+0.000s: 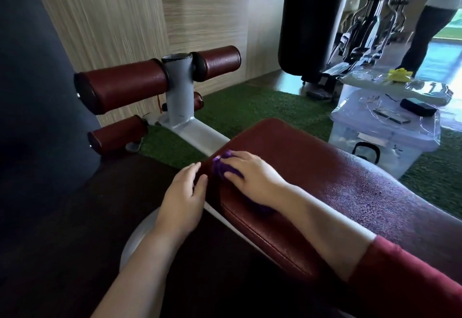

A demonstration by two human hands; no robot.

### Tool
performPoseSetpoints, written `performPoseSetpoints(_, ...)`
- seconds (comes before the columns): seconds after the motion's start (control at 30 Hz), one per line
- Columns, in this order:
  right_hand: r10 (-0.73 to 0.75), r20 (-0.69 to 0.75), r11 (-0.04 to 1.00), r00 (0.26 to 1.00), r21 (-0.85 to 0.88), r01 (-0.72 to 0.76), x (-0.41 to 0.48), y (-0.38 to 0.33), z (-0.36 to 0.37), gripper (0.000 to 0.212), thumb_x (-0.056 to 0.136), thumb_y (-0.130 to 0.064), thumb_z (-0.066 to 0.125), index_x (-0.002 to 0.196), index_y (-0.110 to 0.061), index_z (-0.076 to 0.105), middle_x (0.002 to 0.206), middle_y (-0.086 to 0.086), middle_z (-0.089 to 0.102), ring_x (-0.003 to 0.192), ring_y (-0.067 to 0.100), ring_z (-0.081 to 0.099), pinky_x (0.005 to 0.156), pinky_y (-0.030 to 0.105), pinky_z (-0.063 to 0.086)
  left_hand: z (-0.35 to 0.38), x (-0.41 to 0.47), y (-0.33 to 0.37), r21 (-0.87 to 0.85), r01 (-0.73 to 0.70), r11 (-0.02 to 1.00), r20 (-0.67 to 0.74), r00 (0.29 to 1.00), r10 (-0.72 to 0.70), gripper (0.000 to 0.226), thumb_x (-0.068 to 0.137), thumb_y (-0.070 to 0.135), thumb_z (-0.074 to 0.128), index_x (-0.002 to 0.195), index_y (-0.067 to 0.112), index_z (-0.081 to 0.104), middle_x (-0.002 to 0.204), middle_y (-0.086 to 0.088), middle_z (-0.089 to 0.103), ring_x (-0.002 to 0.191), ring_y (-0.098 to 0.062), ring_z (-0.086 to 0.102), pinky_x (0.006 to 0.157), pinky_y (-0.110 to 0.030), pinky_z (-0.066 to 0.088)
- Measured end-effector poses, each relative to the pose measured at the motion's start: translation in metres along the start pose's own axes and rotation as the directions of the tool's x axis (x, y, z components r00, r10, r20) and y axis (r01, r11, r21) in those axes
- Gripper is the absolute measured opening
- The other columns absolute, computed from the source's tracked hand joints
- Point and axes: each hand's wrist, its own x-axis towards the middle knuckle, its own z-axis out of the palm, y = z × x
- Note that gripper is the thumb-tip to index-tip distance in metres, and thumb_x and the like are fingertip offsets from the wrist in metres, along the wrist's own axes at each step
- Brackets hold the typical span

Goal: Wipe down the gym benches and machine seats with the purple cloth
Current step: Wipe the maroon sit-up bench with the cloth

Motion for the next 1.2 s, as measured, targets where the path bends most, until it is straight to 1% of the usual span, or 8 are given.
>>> performPoseSetpoints(0.2,-0.141,0.055,0.989,0.989,0.052,0.138,-0.011,-0.030,-0.002,0.039,0.094,-0.032,0.052,0.133,-0.027,0.052,0.146,0.003,0.041,0.135,0.018,0.035,0.111,0.022,0.019,-0.009,-0.010,-0.015,-0.023,0.045,0.999,-0.011,0.999,-0.045,0.046,0.100,0.041,0.038,0.142,0.022,0.044,0.140,0.009,0.046,0.121,0.003,0.037,0.098,-0.018,0.026)
performPoseSetpoints(0.33,-0.117,0.067,0.992,0.991,0.057,0.113,0.024,-0.011,-0.003,0.039,0.093,-0.031,0.055,0.131,-0.027,0.054,0.143,0.003,0.045,0.131,0.019,0.041,0.110,0.028,0.028,-0.004,-0.006,-0.019,-0.067,0.068,0.995,-0.057,0.996,-0.072,0.042,0.100,0.034,0.041,0.140,0.022,0.048,0.139,0.007,0.050,0.122,0.000,0.042,0.100,-0.019,0.029)
performPoseSetpoints(0.5,0.070,-0.016,0.998,0.997,0.010,-0.070,0.069,0.026,0.001,0.038,0.092,-0.031,0.055,0.129,-0.026,0.057,0.140,0.005,0.047,0.128,0.024,0.044,0.106,0.028,0.031,-0.003,-0.011,-0.012,-0.039,-0.007,0.999,0.048,0.999,0.009,0.044,0.098,0.025,0.050,0.125,0.052,0.029,0.110,0.044,0.037,0.094,0.038,0.032,0.080,0.009,0.023)
performPoseSetpoints(0.6,0.083,-0.004,0.996,0.997,-0.020,-0.083,0.068,0.024,0.005,0.040,0.093,-0.033,0.052,0.132,-0.027,0.054,0.141,0.005,0.046,0.128,0.026,0.043,0.107,0.030,0.031,-0.004,-0.016,-0.013,-0.020,-0.047,0.999,0.083,0.995,0.048,0.051,0.097,0.027,0.053,0.127,0.053,0.022,0.111,0.049,0.028,0.097,0.042,0.023,0.080,0.011,0.019)
performPoseSetpoints(0.7,-0.003,0.052,1.000,0.999,-0.020,0.004,0.044,0.006,-0.001,0.040,0.093,-0.031,0.052,0.133,-0.025,0.053,0.140,0.003,0.046,0.128,0.023,0.042,0.106,0.029,0.029,-0.007,-0.020,-0.013,-0.024,-0.069,0.997,0.094,0.993,0.071,0.054,0.096,0.023,0.055,0.123,0.053,0.019,0.112,0.047,0.026,0.096,0.045,0.021,0.080,0.011,0.019)
performPoseSetpoints(0.83,-0.164,0.083,0.986,0.983,0.030,0.162,0.001,-0.023,-0.005,0.040,0.094,-0.032,0.052,0.134,-0.029,0.050,0.146,-0.001,0.040,0.134,0.015,0.034,0.106,0.015,0.015,-0.011,-0.025,-0.018,-0.045,-0.053,0.998,0.121,0.991,0.058,0.050,0.097,0.029,0.052,0.134,0.045,0.023,0.120,0.041,0.030,0.104,0.037,0.026,0.081,0.011,0.019)
performPoseSetpoints(0.93,-0.213,0.103,0.977,0.972,0.035,0.211,-0.005,-0.026,-0.001,0.040,0.094,-0.034,0.052,0.133,-0.032,0.051,0.146,0.000,0.040,0.135,0.016,0.034,0.110,0.020,0.017,-0.012,-0.024,-0.025,-0.042,-0.025,0.999,0.152,0.988,0.031,0.049,0.097,0.035,0.050,0.141,0.040,0.028,0.131,0.027,0.037,0.117,0.018,0.031,0.085,0.009,0.020)
performPoseSetpoints(1.2,-0.024,-0.008,0.999,1.000,0.027,0.025,0.039,-0.006,0.009,0.038,0.093,-0.033,0.052,0.131,-0.029,0.054,0.139,-0.002,0.046,0.129,0.023,0.041,0.108,0.032,0.031,-0.010,-0.023,-0.024,-0.047,0.008,0.999,0.153,0.988,-0.001,0.054,0.097,0.034,0.050,0.147,0.030,0.029,0.132,0.025,0.032,0.122,0.011,0.028,0.083,0.011,0.017)
